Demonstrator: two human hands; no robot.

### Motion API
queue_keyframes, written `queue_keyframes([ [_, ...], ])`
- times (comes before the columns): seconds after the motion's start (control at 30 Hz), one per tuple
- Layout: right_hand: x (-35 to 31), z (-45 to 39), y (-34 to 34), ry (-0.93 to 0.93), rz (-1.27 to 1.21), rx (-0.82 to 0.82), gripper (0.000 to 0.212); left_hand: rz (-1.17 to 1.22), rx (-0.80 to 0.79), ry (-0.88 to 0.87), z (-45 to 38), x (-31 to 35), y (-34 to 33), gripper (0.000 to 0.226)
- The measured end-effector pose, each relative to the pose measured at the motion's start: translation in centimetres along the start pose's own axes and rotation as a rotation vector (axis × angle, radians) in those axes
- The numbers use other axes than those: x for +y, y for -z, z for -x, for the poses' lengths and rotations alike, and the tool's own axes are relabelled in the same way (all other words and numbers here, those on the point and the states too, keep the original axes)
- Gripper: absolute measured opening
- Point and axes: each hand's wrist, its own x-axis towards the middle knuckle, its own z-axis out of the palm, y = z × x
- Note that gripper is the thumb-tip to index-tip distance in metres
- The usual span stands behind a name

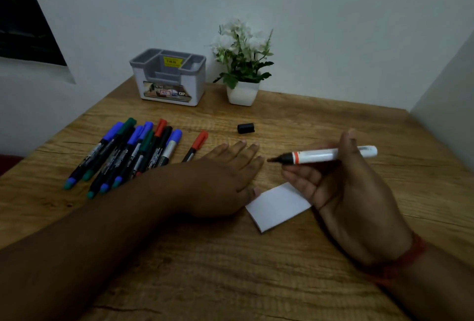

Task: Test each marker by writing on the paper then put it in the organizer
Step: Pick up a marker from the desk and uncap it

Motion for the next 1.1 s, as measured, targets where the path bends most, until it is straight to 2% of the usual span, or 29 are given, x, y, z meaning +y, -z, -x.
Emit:
queue_keyframes([
  [0.07,-0.1,-0.4,0.4,-0.095,0.023,-0.010,0.053,-0.006,-0.003,0.003,-0.1,0.0,-0.2,0.068],
  [0.17,-0.4,-0.9,0.9,-0.132,0.170,-0.105,0.052,-0.024,-0.008,0.004,-0.3,0.0,-0.5,0.069],
  [0.27,-0.1,-0.4,0.6,-0.097,0.294,-0.260,0.027,-0.025,-0.005,0.000,-0.2,0.0,-0.6,0.068],
  [0.33,0.3,0.1,0.5,-0.022,0.436,-0.292,0.021,-0.015,-0.003,-0.002,-0.2,-0.1,-0.6,0.069],
  [0.4,0.3,0.4,0.3,0.001,0.406,-0.248,0.024,-0.020,0.002,-0.004,-0.2,-0.2,-0.7,0.069],
  [0.5,0.0,0.4,-0.1,-0.126,0.106,-0.241,0.054,-0.046,0.016,-0.002,-0.3,-0.3,-0.9,0.069],
  [0.6,-0.1,0.0,0.2,-0.182,0.124,-0.139,0.070,-0.053,0.017,-0.006,-0.4,-0.2,-0.9,0.069],
  [0.7,0.2,-0.2,0.0,-0.147,0.155,-0.129,0.056,-0.058,0.006,0.006,-0.2,-0.2,-0.7,0.068],
  [0.8,0.4,-0.2,0.4,-0.109,0.165,-0.227,0.018,-0.050,0.007,0.018,0.0,-0.1,-0.8,0.069],
  [0.87,0.6,-0.2,1.0,-0.047,0.259,-0.295,0.016,-0.053,0.004,0.019,0.1,-0.1,-0.7,0.070],
  [1.0,0.6,0.4,0.9,0.030,0.525,-0.331,0.010,-0.055,-0.004,0.020,0.1,-0.1,-0.4,0.069],
  [1.1,0.4,1.1,0.4,0.122,0.892,-0.356,0.012,-0.063,-0.007,0.015,0.0,-0.2,-0.4,0.069],
])
